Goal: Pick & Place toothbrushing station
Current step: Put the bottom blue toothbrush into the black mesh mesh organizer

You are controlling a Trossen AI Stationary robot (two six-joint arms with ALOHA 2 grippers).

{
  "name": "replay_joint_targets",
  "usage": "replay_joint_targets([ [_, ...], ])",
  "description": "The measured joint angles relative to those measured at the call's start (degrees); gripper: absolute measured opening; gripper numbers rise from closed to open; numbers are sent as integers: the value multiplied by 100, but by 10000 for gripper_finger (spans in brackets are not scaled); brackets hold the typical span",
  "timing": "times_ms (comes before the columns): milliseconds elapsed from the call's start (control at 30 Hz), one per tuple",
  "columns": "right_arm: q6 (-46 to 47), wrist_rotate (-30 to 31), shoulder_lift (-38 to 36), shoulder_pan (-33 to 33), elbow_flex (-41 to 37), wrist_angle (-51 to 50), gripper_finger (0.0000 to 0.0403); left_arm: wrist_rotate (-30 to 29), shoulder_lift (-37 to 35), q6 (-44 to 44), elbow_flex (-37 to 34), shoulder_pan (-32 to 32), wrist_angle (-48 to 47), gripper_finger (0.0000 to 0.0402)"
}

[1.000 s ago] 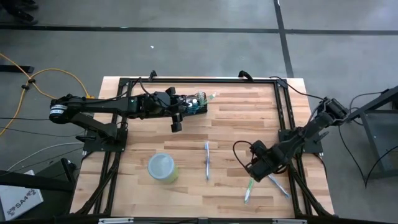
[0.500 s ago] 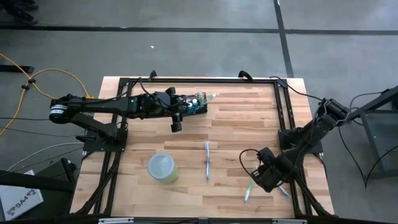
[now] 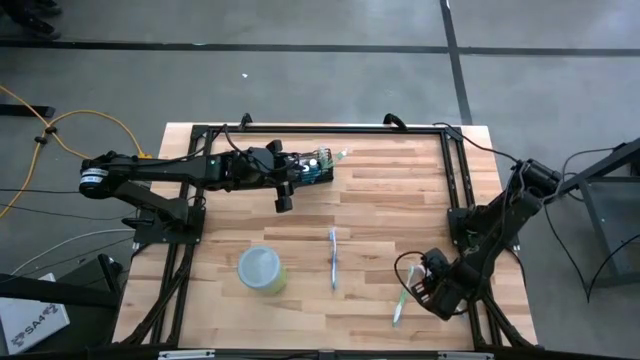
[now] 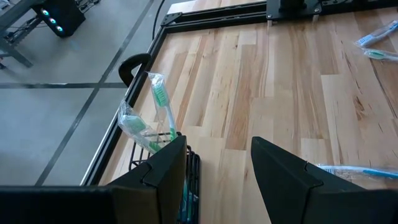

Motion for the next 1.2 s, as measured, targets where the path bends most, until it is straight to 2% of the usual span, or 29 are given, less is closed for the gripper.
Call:
replay_joint_targets([
  [600, 1052, -189, -4, 688, -1012, 1496, 137, 0, 2, 0, 0, 1, 23, 173],
  [867, 1084, -113, 5, 695, -1212, 1612, 135, -1, 2, 0, 0, 0, 20, 173],
  [1033, 1092, -121, 122, 695, -1208, 1597, 99, -1, 2, 0, 0, 1, 20, 173],
  [1200, 1071, -78, 168, 699, -1208, 1597, 26, 0, 2, 0, 0, 0, 20, 173],
])
